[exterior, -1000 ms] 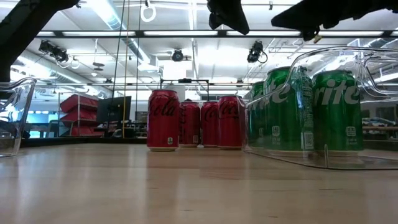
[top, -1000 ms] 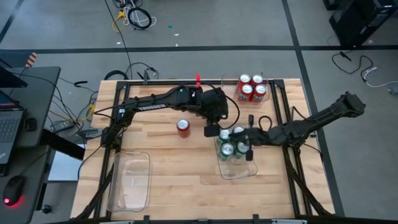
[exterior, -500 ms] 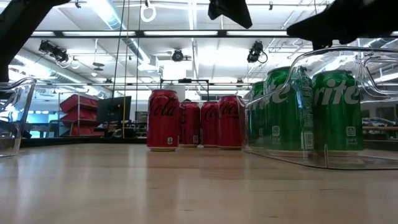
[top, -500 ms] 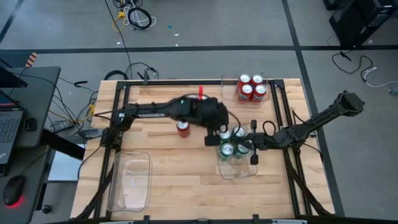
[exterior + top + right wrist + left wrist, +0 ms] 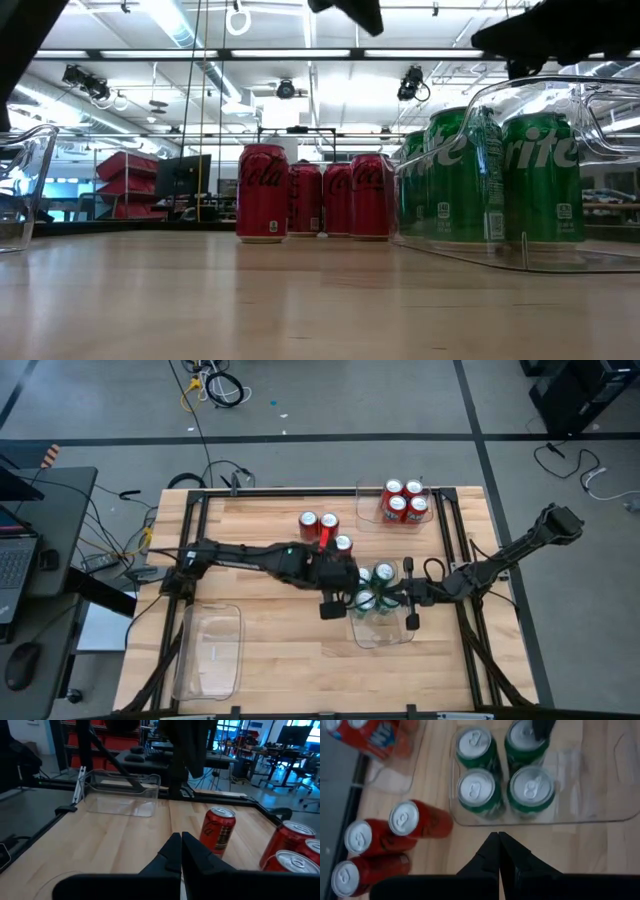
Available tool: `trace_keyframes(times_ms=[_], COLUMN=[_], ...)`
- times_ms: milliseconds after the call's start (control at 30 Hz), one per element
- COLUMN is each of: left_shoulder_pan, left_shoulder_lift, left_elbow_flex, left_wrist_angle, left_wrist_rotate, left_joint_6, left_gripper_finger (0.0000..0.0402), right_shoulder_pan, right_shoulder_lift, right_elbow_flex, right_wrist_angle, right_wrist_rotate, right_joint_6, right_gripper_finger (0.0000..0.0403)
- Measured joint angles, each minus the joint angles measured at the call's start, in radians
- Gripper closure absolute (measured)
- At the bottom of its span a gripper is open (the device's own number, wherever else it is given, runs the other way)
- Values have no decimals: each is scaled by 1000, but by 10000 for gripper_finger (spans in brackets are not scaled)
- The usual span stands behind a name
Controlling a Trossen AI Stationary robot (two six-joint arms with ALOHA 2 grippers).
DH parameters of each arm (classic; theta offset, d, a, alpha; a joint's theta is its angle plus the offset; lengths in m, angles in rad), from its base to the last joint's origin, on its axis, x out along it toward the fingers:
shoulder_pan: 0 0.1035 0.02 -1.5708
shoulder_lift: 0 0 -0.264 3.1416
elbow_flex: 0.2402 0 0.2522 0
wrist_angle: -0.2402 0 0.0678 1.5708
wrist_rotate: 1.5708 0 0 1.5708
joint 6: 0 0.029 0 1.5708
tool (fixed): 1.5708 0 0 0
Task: Sort soda cans
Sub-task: Put the bottom left red soda can into the bottom left transparent bin
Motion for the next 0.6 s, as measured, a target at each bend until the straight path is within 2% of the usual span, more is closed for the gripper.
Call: trace_keyframes(times_ms=[133, 267, 467, 600], left_shoulder_pan=[-33, -43, -43, -39], left_shoulder_lift=[-1, -1, -27, -122], left_elbow_flex=[-29, -100, -246, -401], left_wrist_angle=[102, 189, 309, 429], left_wrist_rotate=[-39, -36, 30, 74], left_joint_6=[16, 61, 136, 136], left_gripper_finger=[401, 401, 401, 401], right_shoulder_pan=[0, 0, -1, -3], right_shoulder_lift=[0, 0, 0, 0], right_elbow_flex=[0, 0, 0, 0], right_wrist_angle=[0, 0, 0, 3], right_wrist_rotate=[0, 0, 0, 0], right_joint_6=[-1, -4, -18, -36], right_gripper_finger=[403, 403, 403, 403])
